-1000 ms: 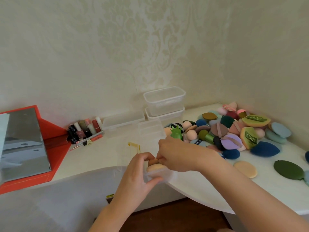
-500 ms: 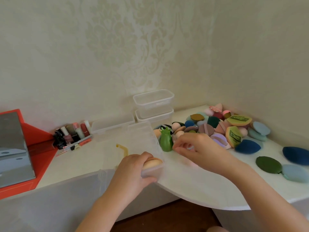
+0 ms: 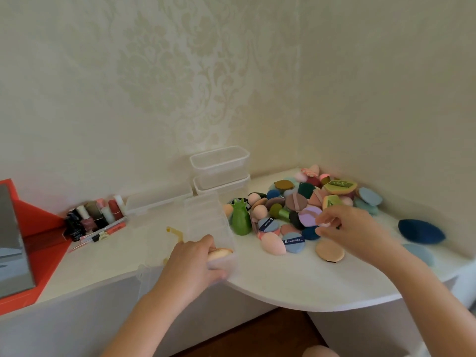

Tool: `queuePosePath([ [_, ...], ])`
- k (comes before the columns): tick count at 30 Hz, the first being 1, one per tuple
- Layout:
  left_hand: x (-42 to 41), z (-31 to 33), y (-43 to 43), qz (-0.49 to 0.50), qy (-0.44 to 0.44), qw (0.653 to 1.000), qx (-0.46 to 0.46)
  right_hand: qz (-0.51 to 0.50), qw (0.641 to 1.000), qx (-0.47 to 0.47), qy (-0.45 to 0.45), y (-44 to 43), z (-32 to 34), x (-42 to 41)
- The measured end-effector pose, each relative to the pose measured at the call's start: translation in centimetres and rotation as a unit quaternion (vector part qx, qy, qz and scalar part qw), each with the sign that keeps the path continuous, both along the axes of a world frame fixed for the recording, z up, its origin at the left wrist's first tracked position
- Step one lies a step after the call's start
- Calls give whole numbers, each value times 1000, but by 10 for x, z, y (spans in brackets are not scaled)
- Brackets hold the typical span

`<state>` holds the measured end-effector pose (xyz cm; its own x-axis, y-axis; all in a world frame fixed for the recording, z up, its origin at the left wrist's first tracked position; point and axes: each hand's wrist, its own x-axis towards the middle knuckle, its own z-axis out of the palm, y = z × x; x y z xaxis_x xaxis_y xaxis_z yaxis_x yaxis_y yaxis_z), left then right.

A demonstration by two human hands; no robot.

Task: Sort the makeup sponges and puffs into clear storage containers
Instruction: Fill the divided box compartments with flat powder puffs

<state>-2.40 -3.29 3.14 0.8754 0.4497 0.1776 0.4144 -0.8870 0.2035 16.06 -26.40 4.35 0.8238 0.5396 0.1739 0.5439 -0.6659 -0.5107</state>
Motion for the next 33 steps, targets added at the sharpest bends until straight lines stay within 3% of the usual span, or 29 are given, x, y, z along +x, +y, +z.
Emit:
queuePosePath([
  [14, 9, 2, 9, 25, 68, 996, -60, -108, 993, 48, -21, -3, -19, 45],
  [20, 4, -10, 8, 25, 14, 999, -24, -154, 980, -85, -89, 14, -27, 60],
  [27, 0, -12, 11, 15, 2, 998, -66, -203, 953, -123, -188, 21, -16, 67],
  [33, -4, -15, 10, -3, -17, 997, -79, -165, 946, 97, -262, 26, 12, 49],
])
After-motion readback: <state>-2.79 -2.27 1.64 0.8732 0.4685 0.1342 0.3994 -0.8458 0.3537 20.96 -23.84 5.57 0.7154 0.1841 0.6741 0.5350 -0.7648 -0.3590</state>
